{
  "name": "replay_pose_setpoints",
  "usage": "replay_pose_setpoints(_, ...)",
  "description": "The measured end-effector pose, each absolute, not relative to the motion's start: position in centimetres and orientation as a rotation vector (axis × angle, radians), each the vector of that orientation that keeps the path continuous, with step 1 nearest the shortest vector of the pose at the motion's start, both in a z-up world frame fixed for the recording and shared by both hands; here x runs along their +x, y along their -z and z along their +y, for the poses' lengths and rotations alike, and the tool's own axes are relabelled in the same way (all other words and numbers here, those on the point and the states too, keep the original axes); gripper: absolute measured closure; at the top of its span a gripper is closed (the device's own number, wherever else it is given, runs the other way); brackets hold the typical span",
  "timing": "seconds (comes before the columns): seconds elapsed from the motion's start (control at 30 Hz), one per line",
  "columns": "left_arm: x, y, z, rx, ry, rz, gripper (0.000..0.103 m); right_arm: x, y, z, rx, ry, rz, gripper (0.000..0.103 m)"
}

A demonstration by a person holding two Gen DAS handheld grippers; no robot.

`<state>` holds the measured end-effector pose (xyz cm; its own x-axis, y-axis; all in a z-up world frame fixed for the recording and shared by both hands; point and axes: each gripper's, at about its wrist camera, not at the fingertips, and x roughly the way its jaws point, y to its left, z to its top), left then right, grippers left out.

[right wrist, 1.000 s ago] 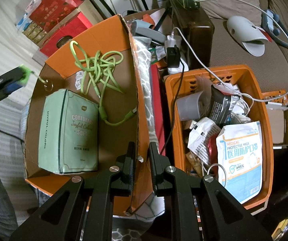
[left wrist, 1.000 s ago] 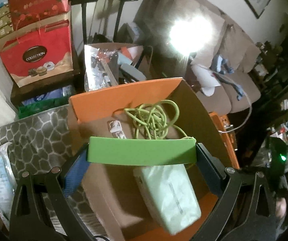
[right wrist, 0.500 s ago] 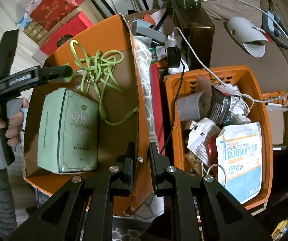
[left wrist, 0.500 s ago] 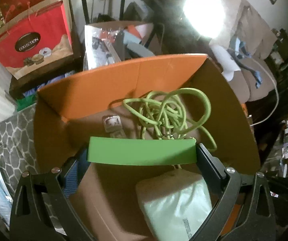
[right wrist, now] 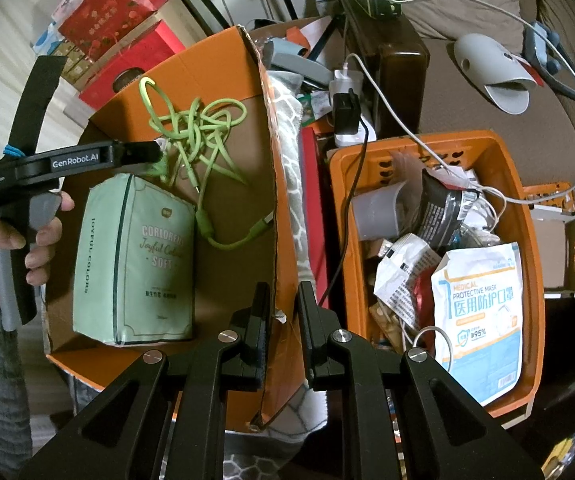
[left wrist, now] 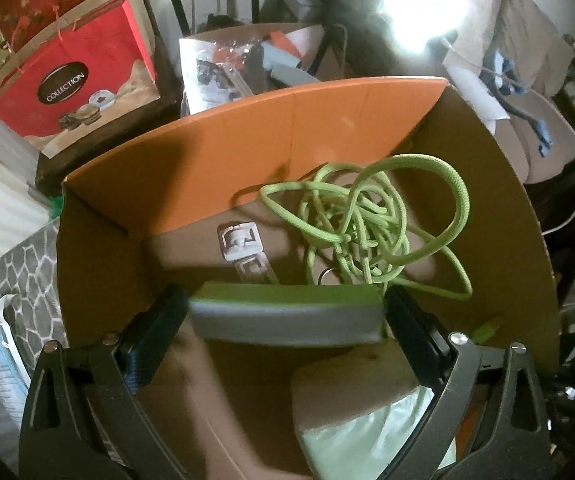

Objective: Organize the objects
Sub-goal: 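Lower the power bank into the box and open the left tool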

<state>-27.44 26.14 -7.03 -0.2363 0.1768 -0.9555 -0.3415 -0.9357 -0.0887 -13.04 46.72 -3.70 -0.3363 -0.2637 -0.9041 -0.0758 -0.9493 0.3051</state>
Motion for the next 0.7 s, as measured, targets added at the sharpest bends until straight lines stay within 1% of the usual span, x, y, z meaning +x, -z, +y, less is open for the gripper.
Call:
replay_pose_setpoints(0.1, -27.5, 6.1, 25.5, -1.68, -2.226, 0.14, 0.006, -13.1, 3.8, 46.8, 1.739, 2.433, -0.452, 0.089)
replay_pose_setpoints(0.37, -26.7, 2.2, 23.0, -1.582, -2.277, 0.103, 0.005, -13.1, 4.0, 46.8, 1.74, 2.429, -0.461, 0.089)
replay_pose_setpoints(0.47, -26.0, 1.1, 21.9, -1.551, -2.342, 0.127, 0.001, -13.0, 4.1, 47.0, 1.742, 2.428, -0.464, 0.089)
replay_pose_setpoints(0.6, -25.1, 0.3, 20.8, -1.523, -2.385, 0.197, 0.001, -13.0, 4.2, 47.0, 1.749, 2.43, -0.458, 0.089)
replay_pose_setpoints(0.7, -24.6, 0.0, 19.9, -1.514, -2.386, 0.181, 0.001, -13.0, 4.2, 47.0, 1.754, 2.432, -0.459, 0.089)
